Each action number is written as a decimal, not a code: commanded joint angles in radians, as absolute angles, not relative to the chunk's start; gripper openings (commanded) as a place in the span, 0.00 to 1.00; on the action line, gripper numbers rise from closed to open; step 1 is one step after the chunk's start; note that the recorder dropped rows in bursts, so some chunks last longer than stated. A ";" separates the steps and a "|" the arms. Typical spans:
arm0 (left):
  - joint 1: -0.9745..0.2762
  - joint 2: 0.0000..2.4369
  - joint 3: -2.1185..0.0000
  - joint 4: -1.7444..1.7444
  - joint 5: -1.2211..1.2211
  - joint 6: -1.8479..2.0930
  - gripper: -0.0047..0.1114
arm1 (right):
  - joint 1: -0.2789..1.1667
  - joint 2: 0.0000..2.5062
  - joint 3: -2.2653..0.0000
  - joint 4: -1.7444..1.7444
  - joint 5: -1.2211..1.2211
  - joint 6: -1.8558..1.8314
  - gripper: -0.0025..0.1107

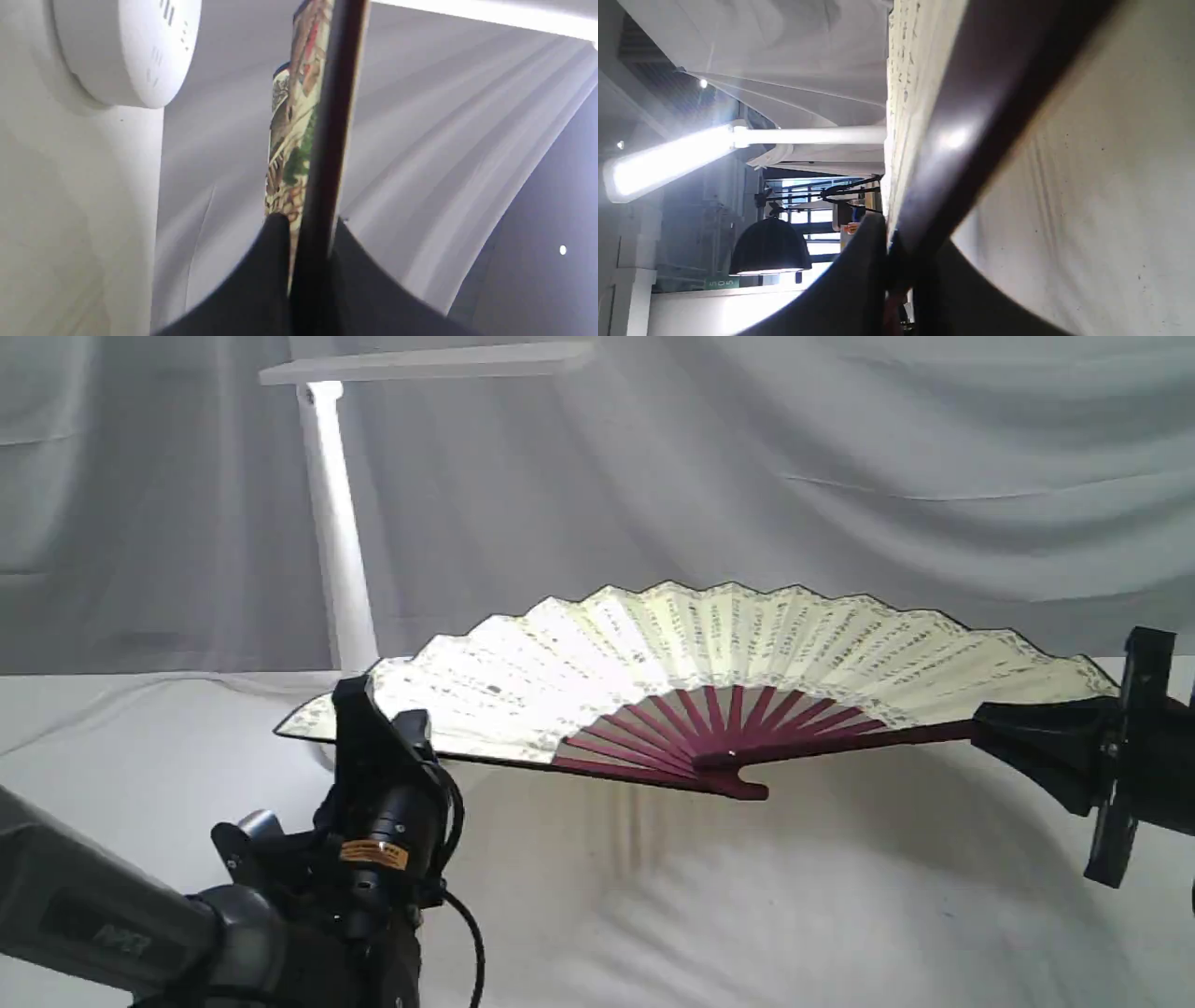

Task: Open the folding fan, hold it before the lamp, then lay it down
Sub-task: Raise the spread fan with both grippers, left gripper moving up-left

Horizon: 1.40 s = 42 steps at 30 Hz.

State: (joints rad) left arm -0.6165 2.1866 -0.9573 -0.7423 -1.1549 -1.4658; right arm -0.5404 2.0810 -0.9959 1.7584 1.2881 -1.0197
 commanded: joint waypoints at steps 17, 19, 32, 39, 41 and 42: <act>-0.597 1.976 -0.931 -0.911 -1.221 -1.367 0.04 | -0.557 1.910 -0.991 1.744 1.221 -0.975 0.02; -0.592 1.954 -0.931 -0.914 -1.221 -1.349 0.04 | -0.555 1.892 -0.991 1.744 1.221 -0.964 0.02; -0.552 1.836 -0.931 -0.988 -1.150 -1.222 0.04 | -0.460 1.853 -0.991 1.744 1.221 -0.907 0.02; -0.496 1.783 -0.931 -0.979 -1.128 -1.182 0.04 | -0.414 1.853 -0.994 1.744 1.221 -0.907 0.02; -0.480 1.776 -0.931 -0.970 -1.113 -1.177 0.04 | -0.401 1.853 -1.013 1.744 1.221 -0.907 0.02; -0.473 1.769 -0.931 -0.966 -1.099 -1.177 0.04 | -0.392 1.853 -1.030 1.744 1.221 -0.907 0.02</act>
